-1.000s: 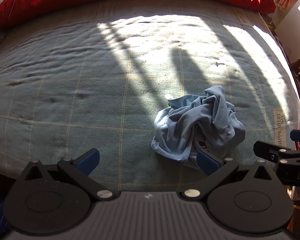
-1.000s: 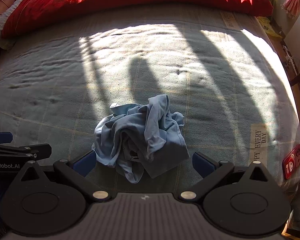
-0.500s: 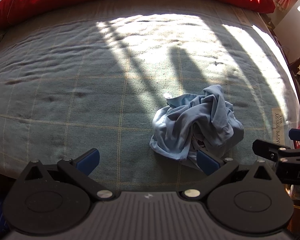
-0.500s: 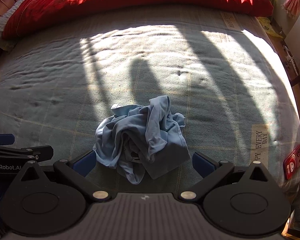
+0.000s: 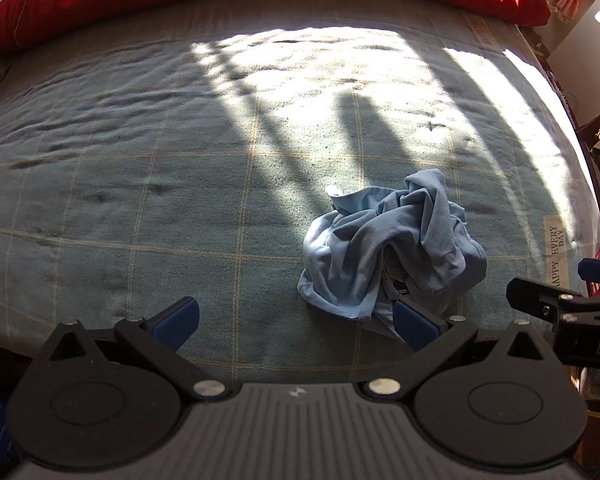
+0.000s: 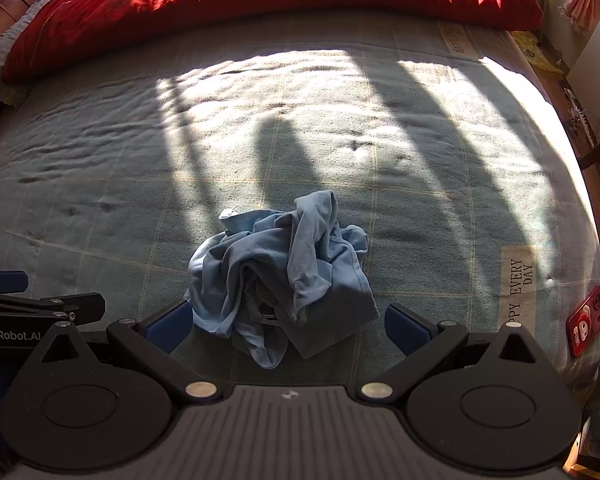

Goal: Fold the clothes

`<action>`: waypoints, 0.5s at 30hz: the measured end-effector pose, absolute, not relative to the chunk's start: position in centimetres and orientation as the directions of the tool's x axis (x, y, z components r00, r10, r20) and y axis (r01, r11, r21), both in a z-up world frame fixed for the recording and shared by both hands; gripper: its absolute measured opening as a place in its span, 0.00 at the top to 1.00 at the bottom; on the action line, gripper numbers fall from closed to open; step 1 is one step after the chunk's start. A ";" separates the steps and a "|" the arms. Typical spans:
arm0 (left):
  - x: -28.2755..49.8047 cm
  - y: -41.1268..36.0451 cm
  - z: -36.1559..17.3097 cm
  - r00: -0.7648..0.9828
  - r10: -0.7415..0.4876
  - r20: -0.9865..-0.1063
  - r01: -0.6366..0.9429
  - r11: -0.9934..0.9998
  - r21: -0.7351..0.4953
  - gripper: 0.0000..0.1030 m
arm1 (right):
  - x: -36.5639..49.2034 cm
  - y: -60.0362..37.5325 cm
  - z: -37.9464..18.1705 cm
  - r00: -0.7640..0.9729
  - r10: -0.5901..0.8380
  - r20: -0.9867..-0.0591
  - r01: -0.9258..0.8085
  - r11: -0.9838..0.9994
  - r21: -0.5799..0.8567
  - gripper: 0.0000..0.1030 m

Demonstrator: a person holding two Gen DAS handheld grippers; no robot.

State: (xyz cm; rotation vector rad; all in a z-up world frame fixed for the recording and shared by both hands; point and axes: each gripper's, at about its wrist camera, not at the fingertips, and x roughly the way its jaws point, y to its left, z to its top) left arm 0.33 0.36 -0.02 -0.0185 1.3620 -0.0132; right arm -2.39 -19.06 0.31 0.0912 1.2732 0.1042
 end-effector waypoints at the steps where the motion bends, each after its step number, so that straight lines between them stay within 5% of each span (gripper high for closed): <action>1: 0.3 0.4 0.0 0.207 -0.021 -0.978 0.000 1.000 -0.021 0.01 | -2.4 -19.1 0.3 0.289 0.129 -0.949 -0.027 0.992 0.126 0.00; 15: 0.7 0.4 -0.1 0.197 -0.023 -0.980 0.023 1.000 -0.019 0.01 | -2.5 -19.1 0.1 0.282 0.124 -0.951 -0.019 0.992 0.124 0.00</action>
